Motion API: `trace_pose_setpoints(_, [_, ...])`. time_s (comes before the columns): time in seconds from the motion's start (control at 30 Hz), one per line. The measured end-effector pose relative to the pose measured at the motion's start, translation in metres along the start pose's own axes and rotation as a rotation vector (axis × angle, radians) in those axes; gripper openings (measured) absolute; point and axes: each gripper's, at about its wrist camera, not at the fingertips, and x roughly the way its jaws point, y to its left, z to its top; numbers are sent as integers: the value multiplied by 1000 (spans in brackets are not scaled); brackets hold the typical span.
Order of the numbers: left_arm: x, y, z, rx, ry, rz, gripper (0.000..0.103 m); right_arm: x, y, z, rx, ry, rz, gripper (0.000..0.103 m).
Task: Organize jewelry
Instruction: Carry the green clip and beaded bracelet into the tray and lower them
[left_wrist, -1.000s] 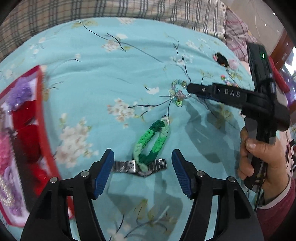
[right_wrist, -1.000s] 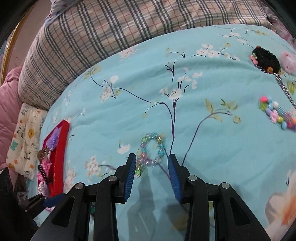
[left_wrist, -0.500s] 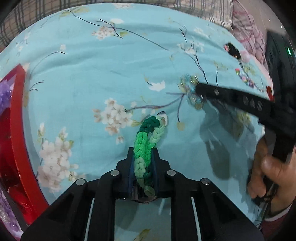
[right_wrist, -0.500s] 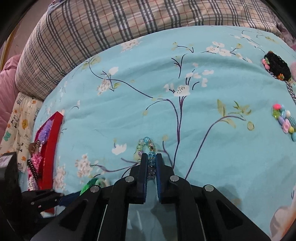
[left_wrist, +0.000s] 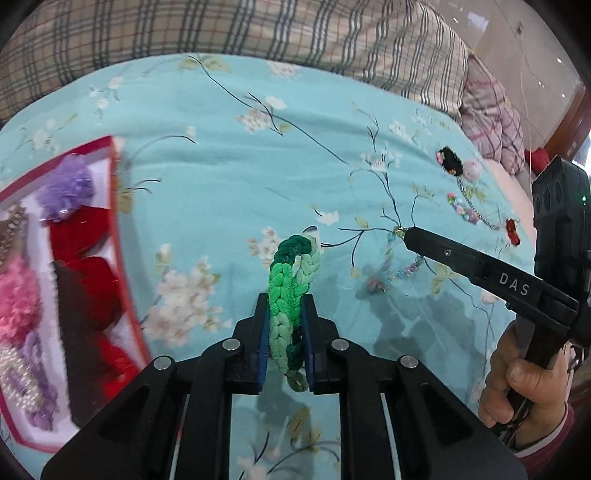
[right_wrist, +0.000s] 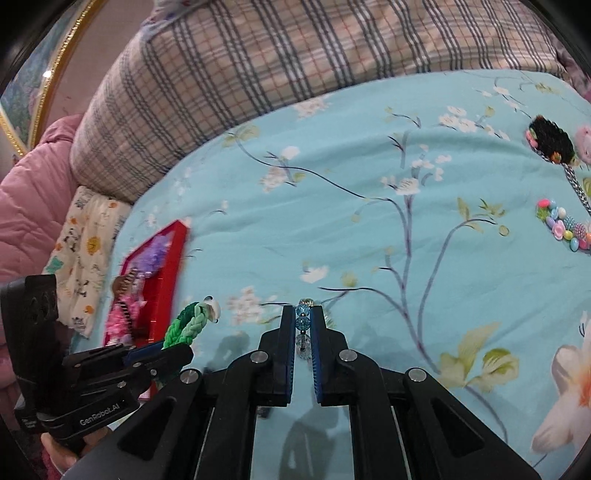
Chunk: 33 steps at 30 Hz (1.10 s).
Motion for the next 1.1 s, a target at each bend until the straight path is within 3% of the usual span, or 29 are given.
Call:
trace_pose_setpoints(0.43, [-61,53,-21,-107,-92,42,13,-17,70,8,-85,-41,107,7])
trace_pose_setpoints(1.1, [-116,163,-48,-299,-177,159,13,18,179,16,-182,-16,265,7])
